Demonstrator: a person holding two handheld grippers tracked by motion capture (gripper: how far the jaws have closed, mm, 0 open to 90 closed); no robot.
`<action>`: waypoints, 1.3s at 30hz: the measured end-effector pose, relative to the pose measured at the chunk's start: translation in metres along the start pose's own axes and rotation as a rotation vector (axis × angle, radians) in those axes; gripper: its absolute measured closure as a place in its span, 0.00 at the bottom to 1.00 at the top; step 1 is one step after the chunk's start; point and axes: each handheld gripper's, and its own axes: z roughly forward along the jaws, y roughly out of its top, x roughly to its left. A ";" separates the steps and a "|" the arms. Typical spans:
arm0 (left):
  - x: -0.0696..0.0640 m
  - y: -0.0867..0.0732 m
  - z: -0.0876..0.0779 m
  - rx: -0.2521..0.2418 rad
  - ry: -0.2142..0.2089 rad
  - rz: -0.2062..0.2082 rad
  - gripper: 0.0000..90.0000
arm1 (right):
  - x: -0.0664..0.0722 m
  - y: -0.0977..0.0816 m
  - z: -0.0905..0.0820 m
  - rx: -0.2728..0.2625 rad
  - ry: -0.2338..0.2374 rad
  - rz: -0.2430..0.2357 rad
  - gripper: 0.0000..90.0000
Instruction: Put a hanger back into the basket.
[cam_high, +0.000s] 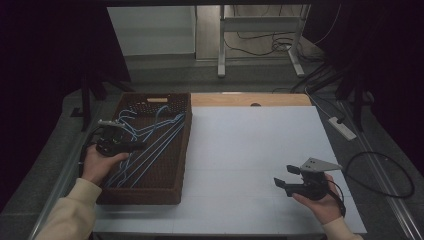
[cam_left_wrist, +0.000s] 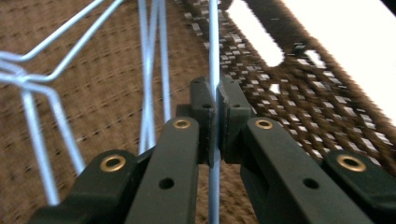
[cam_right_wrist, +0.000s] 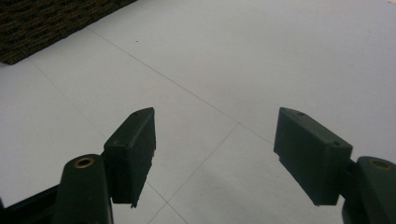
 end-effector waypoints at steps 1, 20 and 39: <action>0.003 -0.001 0.000 0.000 0.020 -0.013 0.96 | 0.000 0.000 0.000 0.000 0.000 0.000 0.34; 0.006 -0.004 -0.004 0.007 0.352 -0.052 0.47 | -0.001 -0.001 0.002 0.011 -0.002 0.006 0.33; -0.104 -0.055 -0.026 -0.297 0.004 0.201 0.34 | -0.008 -0.003 -0.004 -0.002 -0.026 0.039 0.33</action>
